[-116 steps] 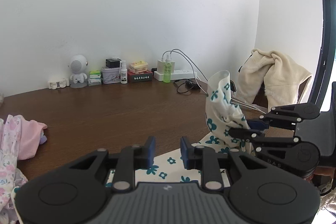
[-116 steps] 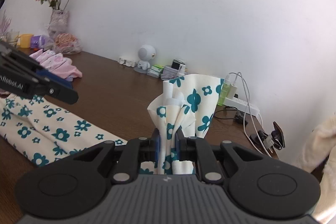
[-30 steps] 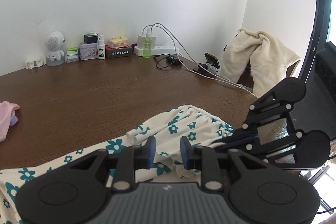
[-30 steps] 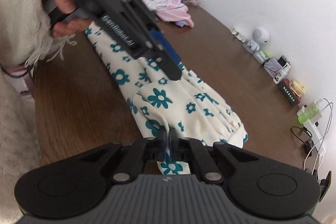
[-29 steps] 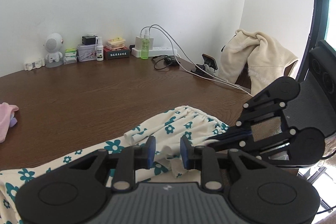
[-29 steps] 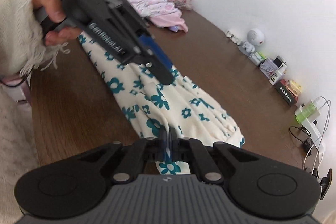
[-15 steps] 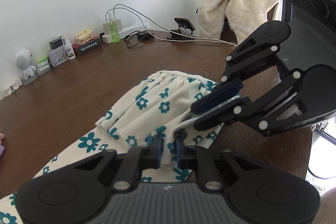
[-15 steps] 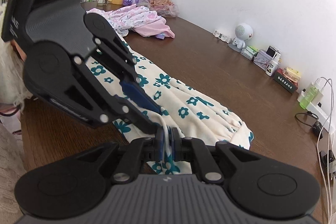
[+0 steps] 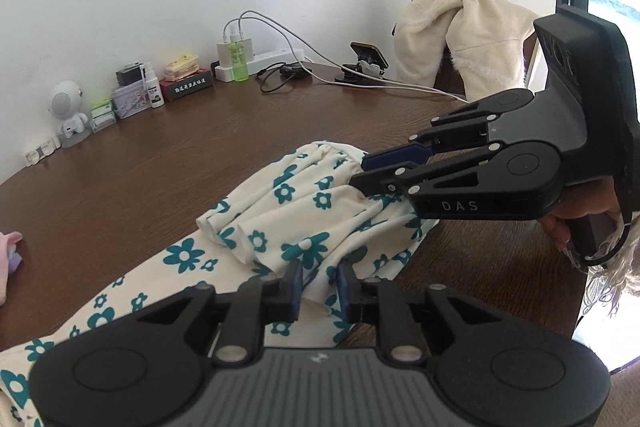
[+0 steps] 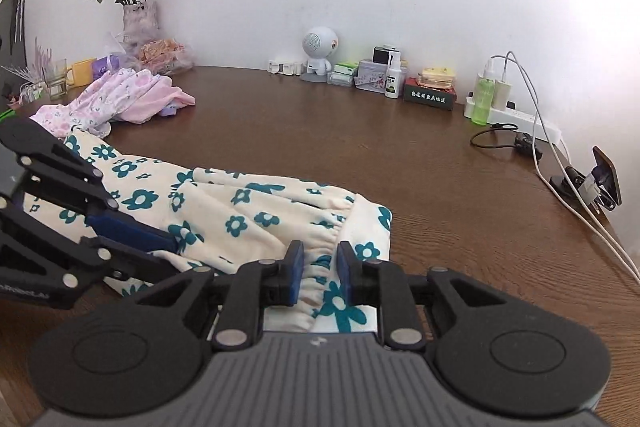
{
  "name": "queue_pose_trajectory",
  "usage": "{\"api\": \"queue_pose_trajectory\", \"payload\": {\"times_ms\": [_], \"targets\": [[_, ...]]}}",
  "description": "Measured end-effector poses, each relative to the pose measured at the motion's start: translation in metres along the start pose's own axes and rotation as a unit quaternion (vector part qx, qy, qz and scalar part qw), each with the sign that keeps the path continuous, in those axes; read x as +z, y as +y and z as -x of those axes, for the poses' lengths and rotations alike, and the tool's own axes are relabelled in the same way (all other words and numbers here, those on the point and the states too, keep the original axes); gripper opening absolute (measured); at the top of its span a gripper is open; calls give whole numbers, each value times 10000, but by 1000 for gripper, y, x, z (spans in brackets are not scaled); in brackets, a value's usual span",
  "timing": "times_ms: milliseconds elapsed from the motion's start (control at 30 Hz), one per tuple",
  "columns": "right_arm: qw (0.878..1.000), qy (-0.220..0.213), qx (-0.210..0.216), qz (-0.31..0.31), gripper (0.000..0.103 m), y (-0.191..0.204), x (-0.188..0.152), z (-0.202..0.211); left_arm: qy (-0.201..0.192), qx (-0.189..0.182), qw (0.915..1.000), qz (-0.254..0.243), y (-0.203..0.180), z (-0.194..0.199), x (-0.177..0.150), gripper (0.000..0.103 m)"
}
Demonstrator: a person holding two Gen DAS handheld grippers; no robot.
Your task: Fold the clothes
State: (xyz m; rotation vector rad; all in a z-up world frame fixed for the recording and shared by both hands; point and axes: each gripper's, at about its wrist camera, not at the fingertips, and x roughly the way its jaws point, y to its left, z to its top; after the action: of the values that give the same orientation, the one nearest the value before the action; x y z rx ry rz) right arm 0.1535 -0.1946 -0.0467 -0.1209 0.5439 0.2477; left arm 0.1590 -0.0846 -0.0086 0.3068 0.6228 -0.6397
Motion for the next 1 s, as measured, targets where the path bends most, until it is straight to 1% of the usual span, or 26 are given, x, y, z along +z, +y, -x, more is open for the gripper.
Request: {"api": "queue_pose_trajectory", "payload": {"times_ms": [67, 100, 133, 167, 267, 300, 333, 367, 467, 533, 600, 667, 733, 800, 900, 1000], "targets": [[10000, -14, -72, -3, 19, 3, -2, 0, -191, -115, 9997, -80, -5, 8, 4, 28], [9999, -33, -104, -28, 19, 4, -3, 0, -273, -132, 9994, -175, -10, 9, 6, 30], [9999, -47, -135, -33, 19, 6, -4, 0, -352, -146, 9989, -278, -14, 10, 9, 35], [9998, -58, -166, -30, 19, 7, -5, 1, -396, -124, 9981, -460, -19, 8, 11, 35], [9997, -67, -254, 23, 19, 11, -6, 1, -312, 127, 9946, -981, -29, -8, 15, 35], [9996, -66, -271, 43, 19, 12, -6, 1, -224, 153, 9940, -1063, -28, -15, 15, 35], [9996, -68, -278, 49, 19, 12, -6, 1, -50, 149, 9941, -1070, -26, -22, 15, 32], [9996, -78, -276, 67, 19, 12, -6, 1, 28, 113, 9941, -1075, -25, -25, 13, 18], [9997, -98, -218, 76, 20, 10, -7, 3, 204, 40, 9941, -1061, -22, -29, 10, 9], [9998, -122, -137, -88, 20, 5, -6, 5, 222, 21, 9948, -998, -22, -27, 8, 8], [9986, -298, -82, -433, 26, -3, -6, 13, 239, 16, 9953, -939, -21, -29, 5, 8], [9952, -459, -101, -856, 47, -14, -8, 22, 222, -25, 9961, -859, -19, -29, 3, 8], [9900, -489, -149, -1317, 49, -27, -12, 30, 201, -84, 9969, -753, -15, -28, 2, 8], [9791, -364, 61, -2002, 49, -46, -21, 30, 182, -144, 9975, -668, -12, -27, 1, 9], [9537, -216, 438, -2968, 49, -71, -38, 28, 146, -245, 9984, -483, -7, -27, 0, 9], [9303, -171, 811, -3574, 49, -83, -51, 23, 100, -361, 9990, -252, 0, -27, -2, 9]]}}
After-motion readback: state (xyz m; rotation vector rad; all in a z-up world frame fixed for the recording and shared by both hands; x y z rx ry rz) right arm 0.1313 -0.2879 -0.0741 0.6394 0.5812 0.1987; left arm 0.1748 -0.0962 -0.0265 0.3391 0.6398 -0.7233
